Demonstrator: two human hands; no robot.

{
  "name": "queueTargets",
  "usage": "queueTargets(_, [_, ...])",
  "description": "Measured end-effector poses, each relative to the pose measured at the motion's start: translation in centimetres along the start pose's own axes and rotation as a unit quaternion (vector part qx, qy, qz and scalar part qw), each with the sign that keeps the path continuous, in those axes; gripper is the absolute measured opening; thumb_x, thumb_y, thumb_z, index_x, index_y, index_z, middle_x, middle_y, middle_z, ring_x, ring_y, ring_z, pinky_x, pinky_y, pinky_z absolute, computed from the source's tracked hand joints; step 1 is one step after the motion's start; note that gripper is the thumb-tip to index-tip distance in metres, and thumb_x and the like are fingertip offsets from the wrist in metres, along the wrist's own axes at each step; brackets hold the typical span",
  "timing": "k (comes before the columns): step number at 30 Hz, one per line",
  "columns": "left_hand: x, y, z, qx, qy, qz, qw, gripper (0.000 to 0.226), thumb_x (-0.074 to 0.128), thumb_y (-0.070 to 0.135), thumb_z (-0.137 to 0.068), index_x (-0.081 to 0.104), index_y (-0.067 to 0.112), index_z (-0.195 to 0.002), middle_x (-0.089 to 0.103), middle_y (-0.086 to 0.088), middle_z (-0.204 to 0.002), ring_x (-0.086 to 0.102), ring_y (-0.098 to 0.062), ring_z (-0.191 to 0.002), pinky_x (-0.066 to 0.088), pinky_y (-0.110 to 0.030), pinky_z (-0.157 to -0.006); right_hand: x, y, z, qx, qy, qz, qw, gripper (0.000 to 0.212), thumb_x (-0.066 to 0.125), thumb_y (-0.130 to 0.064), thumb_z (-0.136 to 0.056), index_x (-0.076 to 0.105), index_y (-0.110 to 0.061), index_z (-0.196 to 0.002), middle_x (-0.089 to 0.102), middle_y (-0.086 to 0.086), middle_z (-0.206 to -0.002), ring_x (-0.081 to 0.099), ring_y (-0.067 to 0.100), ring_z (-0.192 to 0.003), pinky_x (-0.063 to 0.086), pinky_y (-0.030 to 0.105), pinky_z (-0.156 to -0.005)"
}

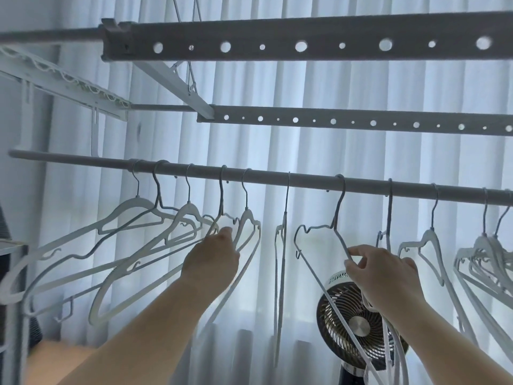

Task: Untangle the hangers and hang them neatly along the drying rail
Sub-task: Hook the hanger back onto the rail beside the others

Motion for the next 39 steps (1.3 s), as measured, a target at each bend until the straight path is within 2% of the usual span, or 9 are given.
queueTargets(3, [0.4,-0.3,0.2,-0.007,-0.020,0.013,1.000,0.028,0.039,0.015,-0.092,0.052,0.010,-0.116,0.066,-0.010,-0.107,0.065,-0.029,-0.095,0.052,-0.035,-0.079,0.0,0.2,0.0,-0.002,-0.003,-0.006,1.000,0.032,0.039,-0.027,-0.095,0.052,-0.024,-0.124,0.061,-0.007,-0.070,0.063,0.016,-0.094,0.029,0.030,-0.096])
queueTargets(6, [0.4,0.0,0.4,0.001,-0.007,0.017,1.000,0.029,0.038,0.011,-0.089,0.059,0.011,-0.109,0.066,-0.010,-0.103,0.067,-0.029,-0.090,0.053,-0.034,-0.075,-0.1,0.5,0.0,-0.002,-0.004,-0.010,1.000,0.033,0.039,-0.027,-0.095,0.052,-0.024,-0.125,0.058,-0.009,-0.069,0.062,0.015,-0.090,0.029,0.029,-0.097])
queueTargets(13, [0.6,1.9,0.9,0.020,0.004,0.020,1.000,0.031,0.040,0.011,-0.088,0.059,0.012,-0.112,0.068,-0.009,-0.103,0.067,-0.029,-0.089,0.052,-0.035,-0.084,-0.4,0.7,0.1,-0.008,-0.003,-0.012,1.000,0.033,0.039,-0.028,-0.095,0.052,-0.025,-0.125,0.057,-0.008,-0.078,0.061,0.015,-0.098,0.028,0.029,-0.098])
queueTargets(18, [1.0,2.7,0.7,0.023,0.013,-0.006,1.000,0.031,0.040,0.011,-0.088,0.061,0.012,-0.111,0.068,-0.010,-0.105,0.062,-0.030,-0.098,0.047,-0.032,-0.081,-0.6,0.9,0.1,-0.011,-0.006,-0.010,1.000,0.033,0.039,-0.028,-0.095,0.052,-0.024,-0.126,0.057,-0.008,-0.080,0.061,0.015,-0.099,0.028,0.029,-0.099])
queueTargets(25, [1.0,2.9,0.9,0.016,0.029,-0.021,0.999,0.033,0.040,0.016,-0.089,0.057,0.015,-0.118,0.066,-0.007,-0.113,0.058,-0.028,-0.107,0.045,-0.032,-0.086,-0.7,1.2,0.0,-0.008,-0.005,-0.005,1.000,0.034,0.039,-0.029,-0.095,0.051,-0.024,-0.126,0.056,-0.008,-0.079,0.060,0.017,-0.103,0.028,0.029,-0.100])
queueTargets(29, [-0.3,3.0,1.2,0.044,0.095,0.038,0.994,0.034,0.041,0.026,-0.093,0.052,0.019,-0.124,0.059,0.000,-0.125,0.053,-0.023,-0.116,0.042,-0.030,-0.092,-0.7,1.2,0.0,-0.003,-0.003,-0.006,1.000,0.034,0.040,-0.029,-0.095,0.051,-0.023,-0.126,0.056,-0.008,-0.081,0.059,0.017,-0.104,0.029,0.030,-0.100])
queueTargets(32, [-1.6,4.2,2.1,0.098,0.154,0.099,0.978,0.031,0.040,0.033,-0.094,0.061,0.020,-0.112,0.064,0.002,-0.116,0.056,-0.020,-0.107,0.042,-0.028,-0.087,-0.6,1.0,0.0,0.000,0.003,-0.006,1.000,0.034,0.040,-0.028,-0.095,0.052,-0.023,-0.126,0.063,-0.005,-0.087,0.060,0.018,-0.104,0.029,0.030,-0.099])
queueTargets(35, [-1.3,5.9,2.7,0.123,0.110,0.085,0.983,0.040,0.038,0.047,-0.091,0.059,0.021,-0.113,0.068,0.003,-0.109,0.059,-0.020,-0.106,0.043,-0.028,-0.086,-0.4,0.8,0.0,0.003,0.004,-0.004,1.000,0.034,0.040,-0.029,-0.095,0.052,-0.023,-0.126,0.069,-0.002,-0.099,0.059,0.018,-0.106,0.028,0.030,-0.100])
queueTargets(39, [0.4,6.9,2.7,0.098,0.009,0.046,0.994,0.051,0.045,0.054,-0.085,0.052,0.020,-0.123,0.064,0.002,-0.116,0.054,-0.021,-0.114,0.041,-0.031,-0.093,-0.2,0.6,0.0,0.004,0.000,-0.004,1.000,0.034,0.039,-0.029,-0.095,0.051,-0.023,-0.127,0.067,-0.003,-0.091,0.059,0.017,-0.105,0.027,0.030,-0.102])
Point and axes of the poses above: each hand's wrist, its own z-axis away from the middle knuckle, its own x-axis out of the palm, y = z × x, the point moved 5 cm from there along -z, towards the middle knuckle
